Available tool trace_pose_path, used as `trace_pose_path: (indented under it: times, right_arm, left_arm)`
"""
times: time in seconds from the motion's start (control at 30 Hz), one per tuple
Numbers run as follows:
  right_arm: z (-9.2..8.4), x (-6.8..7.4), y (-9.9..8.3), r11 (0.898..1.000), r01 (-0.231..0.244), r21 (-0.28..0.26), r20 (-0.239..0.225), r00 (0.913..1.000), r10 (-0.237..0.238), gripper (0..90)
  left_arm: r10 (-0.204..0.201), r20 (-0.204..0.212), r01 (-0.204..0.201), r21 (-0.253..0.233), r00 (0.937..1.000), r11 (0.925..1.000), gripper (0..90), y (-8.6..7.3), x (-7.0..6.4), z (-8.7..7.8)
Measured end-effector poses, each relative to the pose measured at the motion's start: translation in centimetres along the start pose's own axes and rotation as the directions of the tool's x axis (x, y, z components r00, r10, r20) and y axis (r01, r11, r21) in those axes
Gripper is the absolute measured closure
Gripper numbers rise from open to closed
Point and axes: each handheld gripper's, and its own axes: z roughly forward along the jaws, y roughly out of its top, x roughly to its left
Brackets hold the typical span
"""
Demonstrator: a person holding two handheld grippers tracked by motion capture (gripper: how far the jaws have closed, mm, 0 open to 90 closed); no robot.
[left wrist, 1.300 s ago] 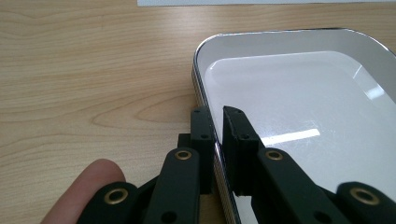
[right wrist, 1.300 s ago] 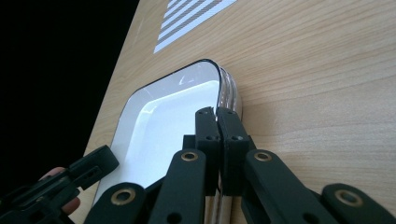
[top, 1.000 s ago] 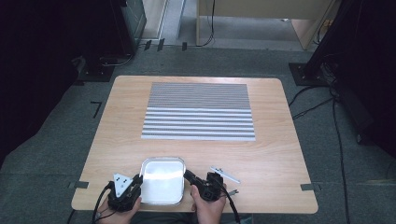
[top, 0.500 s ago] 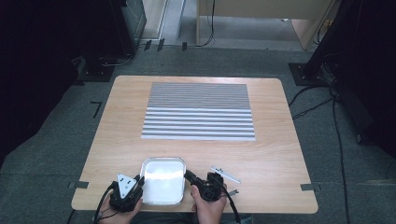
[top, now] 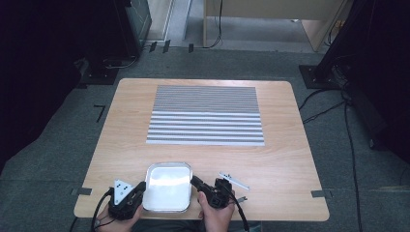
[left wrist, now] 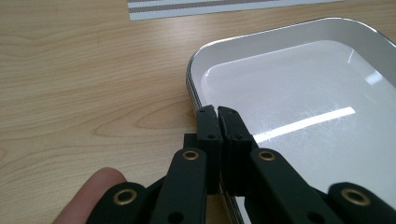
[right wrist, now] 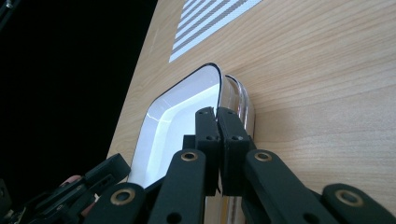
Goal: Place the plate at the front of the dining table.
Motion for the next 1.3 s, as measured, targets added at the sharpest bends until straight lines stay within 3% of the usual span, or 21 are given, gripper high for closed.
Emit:
trace_pose_path:
  times: [0.33,0.53,0.6,0.63,0.67,0.7,0.83,0.87,0.9,0.93,0.97,1.0,1.03,1.13,1.17,1.2,1.23,1.27,1.3]
  right_arm:
    - [-0.1,0.2,0.0,1.0,0.014,-0.009,-0.004,0.9999,-0.014,87.7]
    - [0.1,0.5,-0.4,0.996,0.084,-0.016,0.036,0.9959,-0.083,85.9]
    - [0.2,0.8,-0.7,0.99,0.141,-0.018,0.073,0.9876,-0.139,85.4]
    - [0.2,0.8,-0.7,0.99,0.141,-0.018,0.073,0.9876,-0.139,85.4]
    - [0.3,1.0,-0.7,0.987,0.157,-0.017,0.084,0.9843,-0.155,85.2]
    - [0.5,1.3,-0.9,0.979,0.203,-0.014,0.115,0.9729,-0.2,85.4]
    - [0.5,1.8,-1.2,0.969,0.246,-0.023,0.157,0.9583,-0.239,85.9]
    - [0.7,2.2,-1.4,0.959,0.283,-0.021,0.19,0.9426,-0.275,85.6]
    - [0.7,2.2,-1.4,0.959,0.283,-0.021,0.19,0.9426,-0.275,85.6]
    - [0.8,2.3,-1.5,0.954,0.298,-0.02,0.204,0.9356,-0.288,85.5]
    - [0.9,2.6,-1.7,0.945,0.326,-0.019,0.228,0.9218,-0.314,85.1]
    - [0.9,2.6,-1.7,0.945,0.326,-0.019,0.228,0.9218,-0.314,85.1]
    - [1.0,2.8,-1.9,0.94,0.342,-0.017,0.244,0.9129,-0.327,84.4]
    - [1.1,2.8,-2.1,0.935,0.355,-0.016,0.256,0.9052,-0.34,83.9]
    - [1.2,2.9,-2.2,0.927,0.375,-0.017,0.27,0.8943,-0.357,83.8]
    - [1.2,2.9,-2.2,0.927,0.375,-0.017,0.27,0.8943,-0.357,83.8]
    - [1.3,3.1,-2.4,0.921,0.39,-0.016,0.285,0.8846,-0.369,83.8]
    - [1.3,3.1,-2.4,0.921,0.39,-0.016,0.285,0.8846,-0.369,83.8]
    - [1.4,3.2,-2.4,0.917,0.399,-0.015,0.298,0.8773,-0.376,84.2]
  left_arm:
    - [0.013,0.006,-0.013,0.001,0.9999,0.9999,84.0,0.0,-0.2,0.1]
    - [0.025,0.005,-0.025,-0.005,0.9997,0.9997,83.2,0.0,-0.3,0.1]
    - [0.031,0.001,-0.031,-0.01,0.9995,0.9995,82.8,0.0,-0.4,0.1]
    - [0.031,0.001,-0.031,-0.01,0.9995,0.9995,82.6,0.0,-0.4,0.1]
    - [0.034,0.0,-0.034,-0.01,0.9994,0.9994,82.6,0.0,-0.4,0.1]
    - [0.038,-0.002,-0.038,-0.01,0.9993,0.9992,82.2,0.0,-0.5,0.1]
    - [0.043,-0.003,-0.043,-0.012,0.9991,0.999,81.6,0.0,-0.6,0.2]
    - [0.044,-0.004,-0.044,-0.012,0.999,0.9989,81.1,0.0,-0.6,0.2]
    - [0.045,-0.004,-0.045,-0.012,0.999,0.9989,81.1,0.0,-0.6,0.2]
    - [0.045,-0.003,-0.045,-0.012,0.999,0.9989,81.1,0.0,-0.6,0.2]
    - [0.043,-0.002,-0.043,-0.013,0.9991,0.999,81.0,0.0,-0.6,0.2]
    - [0.043,-0.002,-0.043,-0.013,0.9991,0.999,81.0,0.0,-0.6,0.2]
    - [0.046,-0.005,-0.046,-0.012,0.9989,0.9989,80.9,0.0,-0.6,0.2]
    - [0.047,-0.005,-0.047,-0.013,0.9989,0.9988,80.1,0.0,-0.7,0.1]
    - [0.044,-0.004,-0.044,-0.014,0.999,0.9989,79.9,0.0,-0.6,0.1]
    - [0.044,-0.004,-0.044,-0.014,0.999,0.9989,79.8,0.0,-0.6,0.1]
    - [0.043,-0.004,-0.043,-0.014,0.9991,0.999,79.5,0.0,-0.6,0.1]
    - [0.043,-0.004,-0.043,-0.014,0.9991,0.999,79.5,0.0,-0.7,0.1]
    - [0.043,-0.003,-0.043,-0.015,0.9991,0.999,79.3,0.0,-0.7,0.1]
